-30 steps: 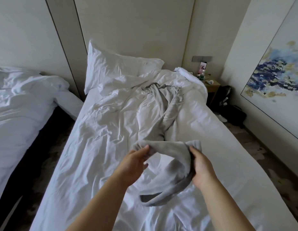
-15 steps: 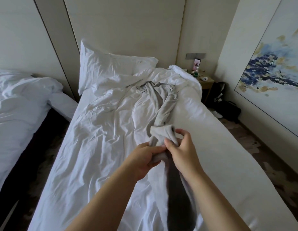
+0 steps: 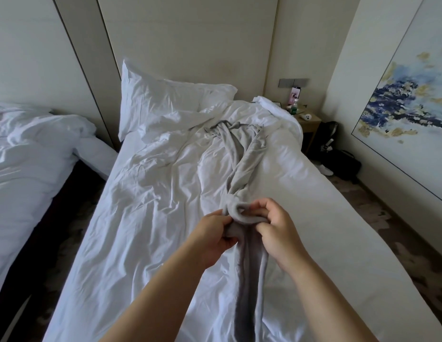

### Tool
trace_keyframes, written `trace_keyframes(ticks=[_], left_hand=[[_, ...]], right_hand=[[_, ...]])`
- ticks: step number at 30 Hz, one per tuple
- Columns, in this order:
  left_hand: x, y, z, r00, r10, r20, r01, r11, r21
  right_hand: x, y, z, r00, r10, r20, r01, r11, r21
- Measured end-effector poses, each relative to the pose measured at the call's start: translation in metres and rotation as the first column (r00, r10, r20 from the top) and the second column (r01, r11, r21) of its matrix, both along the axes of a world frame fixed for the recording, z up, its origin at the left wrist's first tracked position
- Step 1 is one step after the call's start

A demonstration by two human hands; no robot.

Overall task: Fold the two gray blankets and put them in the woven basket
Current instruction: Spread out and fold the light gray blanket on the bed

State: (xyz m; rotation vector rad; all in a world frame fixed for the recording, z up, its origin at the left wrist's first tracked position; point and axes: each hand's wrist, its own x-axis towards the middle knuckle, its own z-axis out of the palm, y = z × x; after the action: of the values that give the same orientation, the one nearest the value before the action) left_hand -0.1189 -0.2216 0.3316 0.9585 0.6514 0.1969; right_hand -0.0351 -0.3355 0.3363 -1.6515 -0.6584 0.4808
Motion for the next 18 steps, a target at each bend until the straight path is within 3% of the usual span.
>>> trace_keyframes(ticks=[3,6,8,10,12,16,18], left_hand=[[0.002,-0.001,0.000,1.000,-0.001,0.006,0.001,1.000,-0.009],[0.002,-0.005,0.001,0.999,-0.047,-0.003,0.047,0.997,0.059],[0.001,-0.007,0.000,0.994,-0.104,-0.034,0.108,0.986,0.130],[0.001,-0.009,-0.002,0.986,-0.162,-0.024,0.164,0.976,0.141],[0.003,-0.010,-0.003,0.985,-0.171,-0.008,0.171,0.974,0.148],[0.005,-0.002,-0.003,0.999,-0.037,-0.006,0.037,0.987,0.156],[0.006,0.003,-0.001,1.000,0.007,0.025,-0.009,0.996,0.092]], right_hand=[[-0.001,0.000,-0.001,0.999,0.036,-0.008,-0.036,0.998,-0.050],[-0.002,0.002,0.000,0.965,0.171,-0.198,-0.152,0.983,0.107],[-0.002,0.003,0.000,0.951,0.215,-0.221,-0.191,0.974,0.125],[-0.002,0.006,-0.004,0.990,0.091,-0.110,-0.096,0.995,-0.036],[0.002,0.008,-0.009,0.991,-0.125,-0.041,0.119,0.986,-0.114],[0.022,-0.002,-0.008,0.834,-0.551,0.019,0.551,0.834,-0.013],[0.023,-0.005,-0.003,0.839,-0.531,0.120,0.527,0.848,0.059]])
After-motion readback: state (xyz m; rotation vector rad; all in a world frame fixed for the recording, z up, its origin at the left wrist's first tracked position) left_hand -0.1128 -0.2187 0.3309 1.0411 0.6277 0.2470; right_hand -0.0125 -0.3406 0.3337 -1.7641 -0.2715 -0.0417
